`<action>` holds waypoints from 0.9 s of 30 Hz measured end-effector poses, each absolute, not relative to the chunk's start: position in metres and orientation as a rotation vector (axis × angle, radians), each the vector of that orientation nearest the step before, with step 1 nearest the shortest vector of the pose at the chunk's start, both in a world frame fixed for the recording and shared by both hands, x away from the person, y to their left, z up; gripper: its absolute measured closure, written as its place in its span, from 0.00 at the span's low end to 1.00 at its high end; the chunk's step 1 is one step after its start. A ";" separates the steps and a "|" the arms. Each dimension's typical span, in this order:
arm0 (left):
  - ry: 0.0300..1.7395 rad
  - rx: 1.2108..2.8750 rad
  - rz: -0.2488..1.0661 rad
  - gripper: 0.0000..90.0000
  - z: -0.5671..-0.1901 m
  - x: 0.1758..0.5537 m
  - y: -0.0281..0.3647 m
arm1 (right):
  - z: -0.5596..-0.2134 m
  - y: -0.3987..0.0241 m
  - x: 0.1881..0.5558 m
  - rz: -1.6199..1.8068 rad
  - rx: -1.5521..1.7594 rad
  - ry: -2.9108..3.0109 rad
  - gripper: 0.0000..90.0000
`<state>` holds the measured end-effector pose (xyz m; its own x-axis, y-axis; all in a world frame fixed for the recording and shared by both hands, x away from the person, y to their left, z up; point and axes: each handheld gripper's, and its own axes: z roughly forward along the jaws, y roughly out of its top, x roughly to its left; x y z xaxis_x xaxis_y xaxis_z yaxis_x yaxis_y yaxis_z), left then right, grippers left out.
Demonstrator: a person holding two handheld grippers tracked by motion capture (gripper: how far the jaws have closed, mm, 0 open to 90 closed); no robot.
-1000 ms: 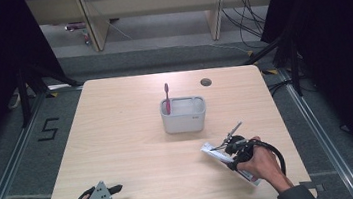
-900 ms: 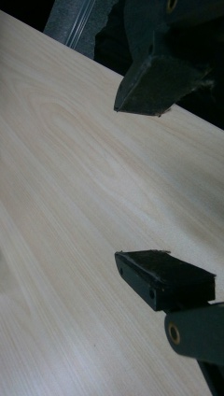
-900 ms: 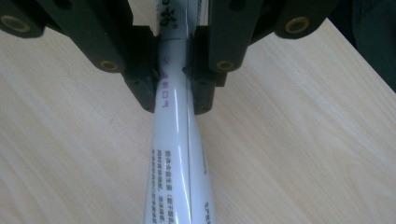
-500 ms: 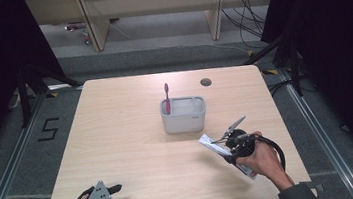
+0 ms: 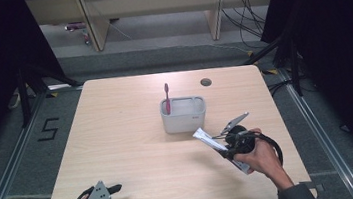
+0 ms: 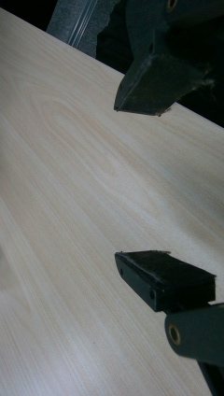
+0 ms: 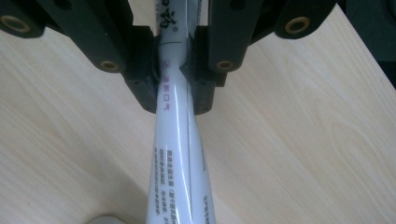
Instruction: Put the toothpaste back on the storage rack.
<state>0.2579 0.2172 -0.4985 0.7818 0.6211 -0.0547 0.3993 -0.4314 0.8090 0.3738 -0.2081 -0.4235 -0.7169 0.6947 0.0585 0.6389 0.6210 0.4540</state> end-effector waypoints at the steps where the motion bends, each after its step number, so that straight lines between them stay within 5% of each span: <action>1: 0.764 2.074 0.325 0.24 -0.499 0.258 0.217 | -0.423 -0.208 0.374 0.683 1.138 2.712 0.84; 27: 0.768 2.085 0.313 0.24 -0.500 0.258 0.217 | -0.403 -0.201 0.384 0.807 1.131 2.594 0.85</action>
<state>0.2579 0.2172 -0.4995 0.7783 0.6253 -0.0574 0.4073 -0.4332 0.8040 0.3842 -0.2011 -0.4034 -0.6880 0.7249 0.0345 0.6166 0.5588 0.5546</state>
